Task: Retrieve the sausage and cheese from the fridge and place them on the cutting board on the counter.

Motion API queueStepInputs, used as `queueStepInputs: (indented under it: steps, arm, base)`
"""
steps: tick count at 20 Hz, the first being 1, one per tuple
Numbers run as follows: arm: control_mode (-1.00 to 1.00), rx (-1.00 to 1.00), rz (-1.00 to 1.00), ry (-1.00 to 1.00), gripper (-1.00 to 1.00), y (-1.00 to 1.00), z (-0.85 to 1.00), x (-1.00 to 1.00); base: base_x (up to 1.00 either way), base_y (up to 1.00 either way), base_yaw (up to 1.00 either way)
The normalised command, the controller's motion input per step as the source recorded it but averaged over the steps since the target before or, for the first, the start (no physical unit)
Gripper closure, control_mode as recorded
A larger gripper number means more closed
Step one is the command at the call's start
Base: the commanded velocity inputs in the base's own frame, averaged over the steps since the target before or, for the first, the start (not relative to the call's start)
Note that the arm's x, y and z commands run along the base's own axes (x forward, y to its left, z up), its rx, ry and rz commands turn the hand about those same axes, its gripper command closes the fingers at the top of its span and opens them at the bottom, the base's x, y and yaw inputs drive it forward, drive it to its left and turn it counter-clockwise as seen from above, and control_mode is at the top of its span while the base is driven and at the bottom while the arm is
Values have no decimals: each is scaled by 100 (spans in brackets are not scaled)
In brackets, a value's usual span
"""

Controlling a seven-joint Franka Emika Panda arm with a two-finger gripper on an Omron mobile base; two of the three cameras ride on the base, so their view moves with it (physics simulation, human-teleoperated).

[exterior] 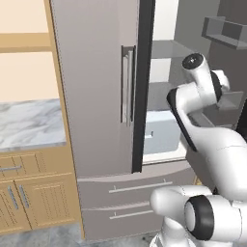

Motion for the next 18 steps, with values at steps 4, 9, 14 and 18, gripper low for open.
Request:
queueStepInputs:
  steps: [4, 9, 14, 18]
  arm:
    - [-100, 7, 26, 1, -100, 100, 3, -89]
    - [-100, 13, 28, 3, -100, 99, 15, -56]
    - [-100, 14, 30, 0, -100, 91, 27, -11]
    - [-100, 12, 19, 0, -100, 68, 30, 2]
  base:
    - [0, 0, 0]
    - [0, 0, 0]
    - [0, 0, 0]
    - [0, 0, 0]
